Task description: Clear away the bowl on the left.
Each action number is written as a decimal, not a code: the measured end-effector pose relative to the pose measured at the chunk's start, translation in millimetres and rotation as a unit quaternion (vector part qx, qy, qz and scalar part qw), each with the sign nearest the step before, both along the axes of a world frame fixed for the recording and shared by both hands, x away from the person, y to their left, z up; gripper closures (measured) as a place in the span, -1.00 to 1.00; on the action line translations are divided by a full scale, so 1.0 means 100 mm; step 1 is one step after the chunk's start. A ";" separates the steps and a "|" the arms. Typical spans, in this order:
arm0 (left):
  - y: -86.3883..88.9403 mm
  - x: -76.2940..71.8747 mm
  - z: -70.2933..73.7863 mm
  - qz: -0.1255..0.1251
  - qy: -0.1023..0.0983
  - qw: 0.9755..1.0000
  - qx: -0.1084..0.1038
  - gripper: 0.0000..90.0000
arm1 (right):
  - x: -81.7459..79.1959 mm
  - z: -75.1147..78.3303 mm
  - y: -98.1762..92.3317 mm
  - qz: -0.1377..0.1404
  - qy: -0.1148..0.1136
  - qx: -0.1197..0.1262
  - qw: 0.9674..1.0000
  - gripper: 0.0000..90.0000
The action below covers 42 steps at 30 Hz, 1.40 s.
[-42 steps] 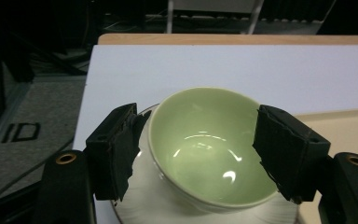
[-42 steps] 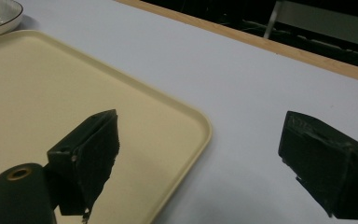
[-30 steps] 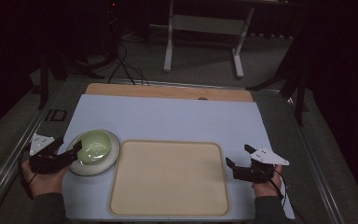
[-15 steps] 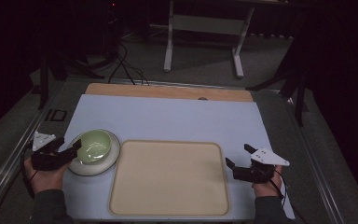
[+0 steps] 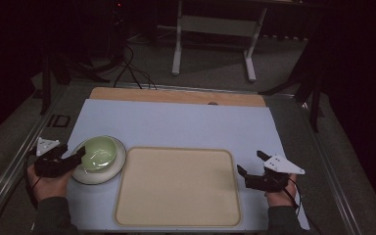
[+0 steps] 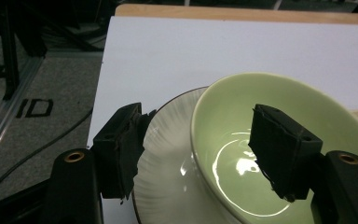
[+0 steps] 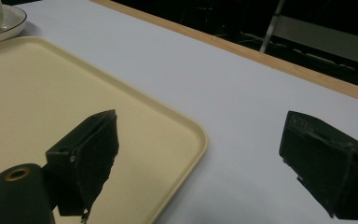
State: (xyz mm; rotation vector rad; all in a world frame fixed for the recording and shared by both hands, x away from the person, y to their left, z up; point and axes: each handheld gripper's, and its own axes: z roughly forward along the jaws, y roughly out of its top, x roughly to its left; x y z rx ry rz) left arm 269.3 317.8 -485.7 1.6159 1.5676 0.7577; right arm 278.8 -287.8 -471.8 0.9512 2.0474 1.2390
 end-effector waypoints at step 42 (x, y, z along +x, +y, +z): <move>0.04 0.27 -0.28 -0.031 0.096 0.993 -0.067 0.21 | -0.03 0.04 0.00 0.001 -0.019 0.005 1.000 -0.75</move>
